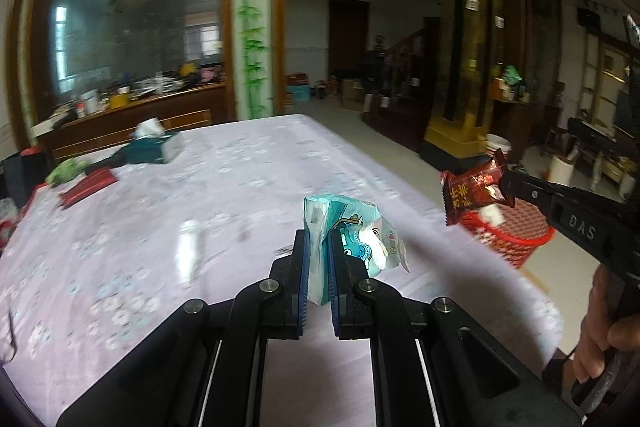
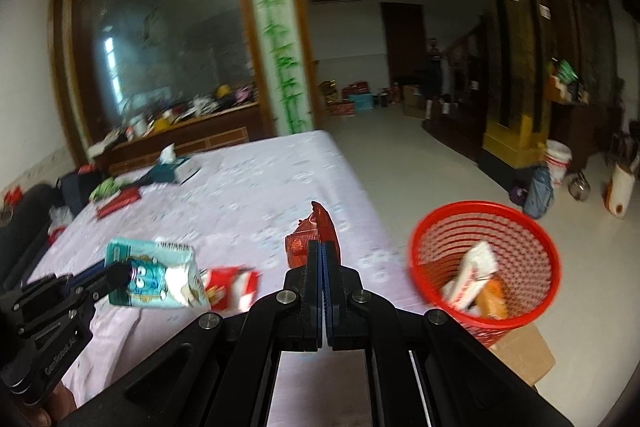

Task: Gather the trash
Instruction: 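Carry wipes pack and candy wrapper to the red wastebasket and open both grippers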

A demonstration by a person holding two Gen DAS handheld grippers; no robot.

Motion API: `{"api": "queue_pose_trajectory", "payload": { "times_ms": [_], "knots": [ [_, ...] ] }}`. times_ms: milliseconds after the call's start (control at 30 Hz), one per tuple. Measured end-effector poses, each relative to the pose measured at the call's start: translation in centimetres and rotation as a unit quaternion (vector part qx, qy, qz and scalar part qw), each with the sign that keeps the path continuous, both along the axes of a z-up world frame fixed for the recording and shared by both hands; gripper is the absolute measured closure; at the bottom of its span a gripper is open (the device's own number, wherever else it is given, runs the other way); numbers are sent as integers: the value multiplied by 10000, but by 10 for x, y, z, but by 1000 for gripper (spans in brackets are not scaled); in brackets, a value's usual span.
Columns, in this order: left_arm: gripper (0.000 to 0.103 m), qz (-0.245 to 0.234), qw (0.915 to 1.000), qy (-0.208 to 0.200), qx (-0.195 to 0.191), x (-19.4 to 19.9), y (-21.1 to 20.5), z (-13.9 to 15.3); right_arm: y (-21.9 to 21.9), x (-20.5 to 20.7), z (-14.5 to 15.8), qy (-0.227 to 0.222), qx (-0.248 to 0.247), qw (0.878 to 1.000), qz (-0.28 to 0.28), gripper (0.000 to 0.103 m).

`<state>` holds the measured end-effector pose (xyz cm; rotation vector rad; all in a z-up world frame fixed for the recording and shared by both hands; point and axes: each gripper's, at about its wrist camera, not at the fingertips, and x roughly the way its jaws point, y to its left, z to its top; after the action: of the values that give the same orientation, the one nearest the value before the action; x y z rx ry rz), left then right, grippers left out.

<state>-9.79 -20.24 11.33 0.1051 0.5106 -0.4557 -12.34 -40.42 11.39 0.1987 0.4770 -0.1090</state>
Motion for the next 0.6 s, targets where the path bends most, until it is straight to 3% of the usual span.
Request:
{"api": "queue_pose_trajectory", "payload": {
  "times_ms": [300,533,567,600],
  "knots": [
    [95,-1051,9922,582,-331,33,-104,11,-116,-10,8,-66,424,9942,-985,102],
    [94,-1600,9812,1002,-402,56,-188,-6,-171,4,-6,239,717,9899,-1202,100],
    [92,-1682,9794,1076,-308,60,-201,-11,-178,10,-11,359,747,9895,-1183,100],
    [83,-1702,9782,1173,-173,63,-212,-18,-182,10,-15,436,754,9887,-1221,94]
  ]
}}
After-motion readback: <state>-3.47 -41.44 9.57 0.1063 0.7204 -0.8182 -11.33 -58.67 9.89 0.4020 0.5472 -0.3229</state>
